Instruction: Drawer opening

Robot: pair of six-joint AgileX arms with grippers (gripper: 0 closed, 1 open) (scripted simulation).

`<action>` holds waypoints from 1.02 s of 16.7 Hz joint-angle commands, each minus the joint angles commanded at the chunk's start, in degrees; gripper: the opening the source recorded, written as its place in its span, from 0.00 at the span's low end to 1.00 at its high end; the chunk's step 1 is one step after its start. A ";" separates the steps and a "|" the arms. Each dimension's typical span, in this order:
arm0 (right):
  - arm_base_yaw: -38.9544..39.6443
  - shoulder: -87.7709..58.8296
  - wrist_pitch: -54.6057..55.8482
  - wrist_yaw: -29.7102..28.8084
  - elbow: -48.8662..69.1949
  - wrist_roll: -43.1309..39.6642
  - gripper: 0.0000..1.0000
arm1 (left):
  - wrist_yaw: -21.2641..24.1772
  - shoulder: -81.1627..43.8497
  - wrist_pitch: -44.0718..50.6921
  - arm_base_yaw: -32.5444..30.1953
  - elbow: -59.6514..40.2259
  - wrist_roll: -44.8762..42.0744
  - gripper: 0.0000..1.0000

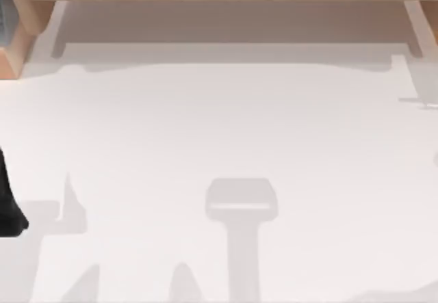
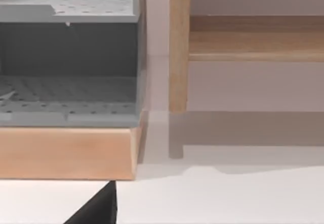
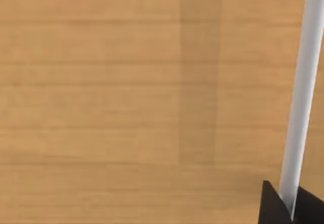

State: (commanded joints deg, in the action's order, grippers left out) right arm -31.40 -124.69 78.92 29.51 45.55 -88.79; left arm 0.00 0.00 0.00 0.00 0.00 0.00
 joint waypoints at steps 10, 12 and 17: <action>-2.86 2.85 4.50 2.87 -6.37 -0.29 0.00 | 0.00 0.00 0.00 0.00 0.00 0.00 1.00; -4.57 3.82 6.68 4.57 -8.82 -0.28 0.00 | 0.00 0.00 0.00 0.00 0.00 0.00 1.00; -8.57 6.15 11.14 8.62 -17.58 -0.09 0.00 | 0.00 0.00 0.00 0.00 0.00 0.00 1.00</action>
State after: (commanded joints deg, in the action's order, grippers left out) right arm -39.97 -118.54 90.05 38.13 27.97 -88.89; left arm 0.00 0.00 0.00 0.00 0.00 0.00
